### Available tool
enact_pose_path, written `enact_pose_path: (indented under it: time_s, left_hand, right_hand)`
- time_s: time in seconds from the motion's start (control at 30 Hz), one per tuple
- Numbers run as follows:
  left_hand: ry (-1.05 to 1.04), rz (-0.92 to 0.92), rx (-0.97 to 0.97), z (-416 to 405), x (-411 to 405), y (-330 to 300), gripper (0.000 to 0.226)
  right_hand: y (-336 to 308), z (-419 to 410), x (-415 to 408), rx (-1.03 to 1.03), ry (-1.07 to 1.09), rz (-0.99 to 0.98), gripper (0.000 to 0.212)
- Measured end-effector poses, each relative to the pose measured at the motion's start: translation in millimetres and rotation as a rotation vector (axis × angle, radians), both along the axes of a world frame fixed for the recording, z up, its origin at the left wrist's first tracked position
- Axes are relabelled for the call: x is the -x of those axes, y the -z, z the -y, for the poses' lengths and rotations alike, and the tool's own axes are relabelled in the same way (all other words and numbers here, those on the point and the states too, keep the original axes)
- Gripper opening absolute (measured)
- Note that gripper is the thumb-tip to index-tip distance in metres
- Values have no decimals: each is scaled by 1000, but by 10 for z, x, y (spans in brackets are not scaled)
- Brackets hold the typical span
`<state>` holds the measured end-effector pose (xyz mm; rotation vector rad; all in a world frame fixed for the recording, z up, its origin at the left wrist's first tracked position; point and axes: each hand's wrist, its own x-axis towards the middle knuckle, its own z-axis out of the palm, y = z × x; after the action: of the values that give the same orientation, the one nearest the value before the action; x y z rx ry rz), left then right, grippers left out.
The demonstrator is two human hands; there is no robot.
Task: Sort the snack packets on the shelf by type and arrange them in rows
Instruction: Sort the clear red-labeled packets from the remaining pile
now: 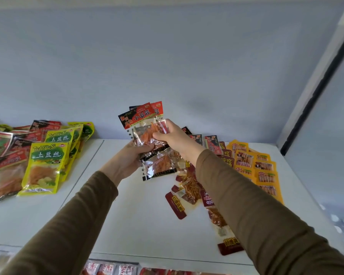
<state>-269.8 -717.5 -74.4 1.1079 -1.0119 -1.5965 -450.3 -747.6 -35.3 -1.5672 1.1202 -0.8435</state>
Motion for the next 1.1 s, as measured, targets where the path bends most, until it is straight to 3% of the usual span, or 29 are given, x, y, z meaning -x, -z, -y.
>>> enact_pose_path:
  time_s: [0.07, 0.2, 0.33, 0.43, 0.53, 0.6, 0.7, 0.77, 0.83, 0.97, 1.1]
  left_hand:
    - [-16, 7, 10, -12, 24, 30, 49]
    - [-41, 193, 97, -58, 60, -24, 38]
    - [-5, 23, 47, -101, 53, -109, 48]
    - [-24, -29, 23, -129, 23, -92, 43]
    - [-74, -137, 31, -157, -71, -47, 49]
    - [-129, -164, 14, -188, -168, -19, 56]
    - [-201, -203, -18, -213, -311, 43, 59]
    - [-226, -212, -30, -226, -376, 85, 57]
    - [-226, -215, -40, -233, -398, 114, 57]
    - [-211, -198, -61, -220, -351, 138, 47]
    - [-202, -177, -68, -197, -292, 118, 55]
  right_hand:
    - [19, -14, 3, -11, 5, -6, 67]
    - [8, -34, -8, -31, 21, -43, 70]
    - [-47, -75, -99, -167, 93, 239, 44]
    - [-41, -143, -173, -253, 127, 417, 46]
    - [-37, -216, -171, -330, 77, 443, 57]
    - [-31, -214, -61, -338, 211, 427, 57]
    - [51, -181, 280, -402, 561, 623, 10]
    - [192, -210, 506, -441, 671, 684, 19]
    - [324, -301, 616, -461, 675, 791, 19]
    - [446, -378, 507, -593, 673, 959, 43]
    - [364, -204, 383, -658, 730, 987, 18]
